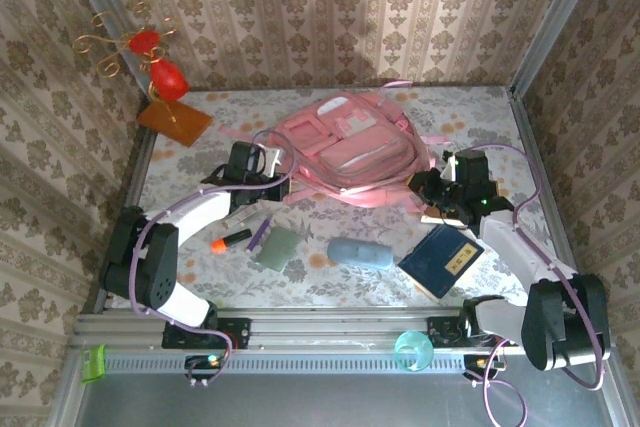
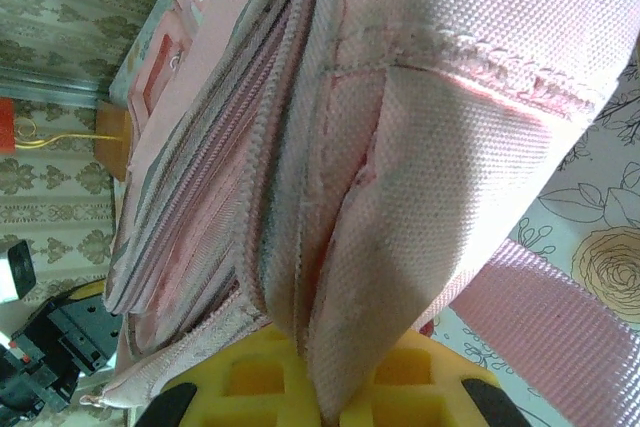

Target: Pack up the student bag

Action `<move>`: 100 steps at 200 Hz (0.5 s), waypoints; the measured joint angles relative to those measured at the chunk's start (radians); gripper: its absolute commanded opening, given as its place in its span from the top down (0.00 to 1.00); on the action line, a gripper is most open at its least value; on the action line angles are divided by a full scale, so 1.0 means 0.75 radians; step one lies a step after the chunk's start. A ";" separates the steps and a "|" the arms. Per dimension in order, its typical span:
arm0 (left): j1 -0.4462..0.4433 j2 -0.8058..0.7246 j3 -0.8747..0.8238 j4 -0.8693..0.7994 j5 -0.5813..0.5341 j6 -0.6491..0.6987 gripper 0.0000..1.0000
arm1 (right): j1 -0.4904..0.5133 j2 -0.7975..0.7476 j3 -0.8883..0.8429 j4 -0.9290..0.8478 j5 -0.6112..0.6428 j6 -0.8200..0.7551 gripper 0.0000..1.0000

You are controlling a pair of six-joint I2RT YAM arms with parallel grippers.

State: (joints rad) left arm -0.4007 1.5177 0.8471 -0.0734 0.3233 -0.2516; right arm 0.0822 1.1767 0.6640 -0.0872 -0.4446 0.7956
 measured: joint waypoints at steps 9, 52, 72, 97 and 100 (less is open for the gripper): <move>0.005 0.000 0.000 0.001 0.005 0.003 1.00 | 0.000 0.003 0.000 0.001 -0.007 -0.001 1.00; 0.032 -0.001 0.000 -0.001 -0.027 0.024 0.53 | 0.065 0.018 0.000 0.053 0.009 0.011 1.00; 0.063 -0.027 -0.007 0.000 -0.081 0.021 0.37 | 0.124 0.055 0.000 0.088 0.053 0.020 1.00; 0.060 -0.187 -0.072 0.018 -0.142 0.011 0.23 | 0.193 0.118 0.000 0.118 0.094 0.012 1.00; 0.055 -0.210 -0.077 0.019 -0.144 0.018 0.22 | 0.199 0.126 0.000 0.119 0.098 0.006 1.00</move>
State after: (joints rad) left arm -0.3592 1.3602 0.7895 -0.0589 0.2153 -0.2379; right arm 0.2314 1.2713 0.6640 0.0017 -0.3714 0.8001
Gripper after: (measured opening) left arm 0.752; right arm 0.074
